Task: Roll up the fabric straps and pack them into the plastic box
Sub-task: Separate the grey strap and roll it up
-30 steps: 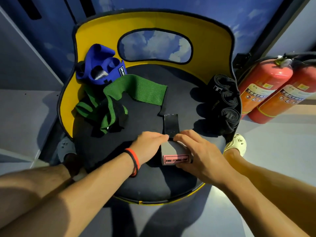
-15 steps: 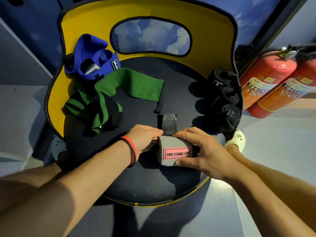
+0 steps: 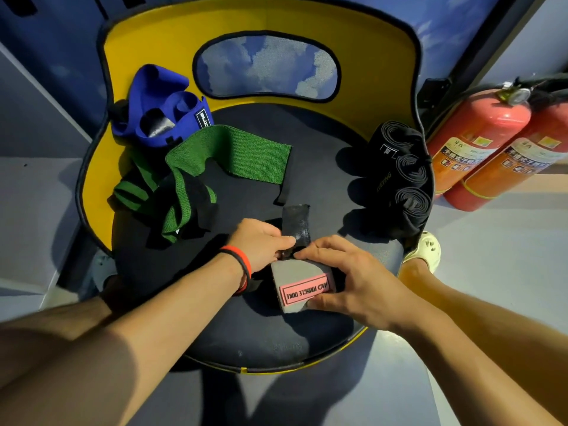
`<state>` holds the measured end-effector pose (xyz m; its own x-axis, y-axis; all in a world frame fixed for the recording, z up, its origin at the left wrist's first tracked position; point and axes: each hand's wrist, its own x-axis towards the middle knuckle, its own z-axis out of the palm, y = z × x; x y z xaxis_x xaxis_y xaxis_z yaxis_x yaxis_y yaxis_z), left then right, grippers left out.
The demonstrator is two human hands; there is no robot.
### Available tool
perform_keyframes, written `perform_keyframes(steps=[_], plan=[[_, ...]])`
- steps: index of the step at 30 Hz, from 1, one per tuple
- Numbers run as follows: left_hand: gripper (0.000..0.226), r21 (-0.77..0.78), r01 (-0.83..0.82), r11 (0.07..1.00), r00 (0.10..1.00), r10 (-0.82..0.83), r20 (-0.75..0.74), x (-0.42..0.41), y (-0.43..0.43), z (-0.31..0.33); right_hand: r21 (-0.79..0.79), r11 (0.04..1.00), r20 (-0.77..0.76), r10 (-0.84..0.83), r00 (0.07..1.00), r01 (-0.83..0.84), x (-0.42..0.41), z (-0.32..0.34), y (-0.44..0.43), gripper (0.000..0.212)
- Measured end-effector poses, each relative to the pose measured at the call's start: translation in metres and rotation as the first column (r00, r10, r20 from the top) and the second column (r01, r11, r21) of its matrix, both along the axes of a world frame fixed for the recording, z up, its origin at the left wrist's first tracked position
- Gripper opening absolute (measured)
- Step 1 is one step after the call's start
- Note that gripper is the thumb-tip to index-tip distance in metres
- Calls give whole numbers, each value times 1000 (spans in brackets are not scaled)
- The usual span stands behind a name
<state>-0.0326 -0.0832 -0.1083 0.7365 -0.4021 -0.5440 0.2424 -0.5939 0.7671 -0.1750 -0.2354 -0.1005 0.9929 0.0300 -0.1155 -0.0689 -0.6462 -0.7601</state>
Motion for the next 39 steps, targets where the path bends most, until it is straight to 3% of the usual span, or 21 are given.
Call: perform_keyframes(steps=[4, 8, 12, 16, 23, 28, 33, 39], plan=[[21, -84, -148, 985, 984, 139, -109, -4, 0, 1, -41, 999, 17, -11, 1000, 11, -2, -1, 1, 69], [22, -88, -166, 982, 983, 159, -89, -4, 0, -2, -54, 998, 17, -17, 1000, 18, -4, 0, 0, 68], [44, -96, 13, 995, 994, -3, 109, -4, 4, -6, -42, 998, -28, -50, 998, 49, -1, 3, -4, 70], [39, -95, 145, 985, 956, -115, 270, -11, 12, -4, -2, 998, -57, -65, 996, 65, 0, 3, -6, 70], [23, -219, 170, 961, 965, -117, 236, -14, 23, -5, 35, 996, -65, -79, 995, 81, -1, 1, -9, 69], [21, -222, 228, 948, 943, -158, 292, -18, 23, -1, 4, 994, -62, -107, 992, 107, -4, 3, -10, 70], [19, -235, 311, 921, 889, -193, 416, -18, 27, -6, 101, 975, -98, -187, 977, 197, -7, -3, -10, 63], [12, -248, 259, 934, 950, -198, 243, -9, 25, -7, 176, 953, -107, -230, 967, 246, -6, -6, -12, 58]])
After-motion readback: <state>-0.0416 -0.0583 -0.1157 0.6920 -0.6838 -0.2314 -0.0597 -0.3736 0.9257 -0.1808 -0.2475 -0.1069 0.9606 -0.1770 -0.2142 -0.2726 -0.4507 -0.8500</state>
